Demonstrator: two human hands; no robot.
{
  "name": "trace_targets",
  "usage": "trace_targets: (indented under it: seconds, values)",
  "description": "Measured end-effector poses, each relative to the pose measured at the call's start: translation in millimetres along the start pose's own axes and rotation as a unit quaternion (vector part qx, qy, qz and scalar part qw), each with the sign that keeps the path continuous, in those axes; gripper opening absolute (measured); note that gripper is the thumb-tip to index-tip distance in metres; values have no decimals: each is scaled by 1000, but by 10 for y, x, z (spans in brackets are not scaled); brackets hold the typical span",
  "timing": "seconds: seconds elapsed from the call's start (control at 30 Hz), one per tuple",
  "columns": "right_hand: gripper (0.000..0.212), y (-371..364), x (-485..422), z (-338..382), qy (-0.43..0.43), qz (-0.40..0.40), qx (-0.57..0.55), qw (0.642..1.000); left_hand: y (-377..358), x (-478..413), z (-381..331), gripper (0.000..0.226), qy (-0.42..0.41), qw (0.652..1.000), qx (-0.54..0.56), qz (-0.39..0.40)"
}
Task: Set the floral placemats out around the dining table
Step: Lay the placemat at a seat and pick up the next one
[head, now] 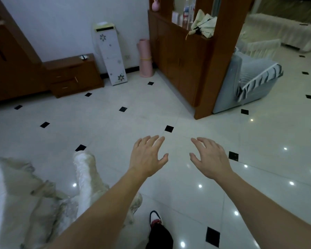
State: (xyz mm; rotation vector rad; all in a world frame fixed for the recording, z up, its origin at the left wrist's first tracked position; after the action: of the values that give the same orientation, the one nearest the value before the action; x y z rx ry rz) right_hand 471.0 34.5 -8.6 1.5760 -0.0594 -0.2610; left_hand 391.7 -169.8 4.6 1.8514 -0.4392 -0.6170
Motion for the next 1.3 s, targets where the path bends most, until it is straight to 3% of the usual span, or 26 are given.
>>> trace_targets:
  seconds: [0.27, 0.6, 0.97, 1.3]
  values:
    - [57, -278, -1134, 0, 34, 9, 9, 999, -222, -929, 487, 64, 33, 999, 7, -14]
    - [54, -524, -3354, 439, 89, 1, 14, 996, -249, -2518, 1760, 65, 101, 994, 23, -33]
    - [54, -795, -5019, 1689, 213, 1, 6, 977, 21, -3105, 3267, 66, 214, 976, 0, -47]
    - [55, -1079, -6489, 3435, 375, -12, -47, 926, 411, -3304, 4891, 68, 347, 934, -49, -70]
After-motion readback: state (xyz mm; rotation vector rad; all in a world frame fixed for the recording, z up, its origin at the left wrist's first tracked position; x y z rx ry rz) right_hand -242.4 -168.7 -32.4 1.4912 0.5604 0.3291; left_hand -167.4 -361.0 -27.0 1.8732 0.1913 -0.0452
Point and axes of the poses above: each hand's wrist, its own x-axis away from the middle knuckle, its own y-axis out of the back of the hand, z = x × y, the point moved 6 cm from there along -x, towards the middle knuckle, and after that the axes turned 10 degrees about x, right-handed, at the moved point
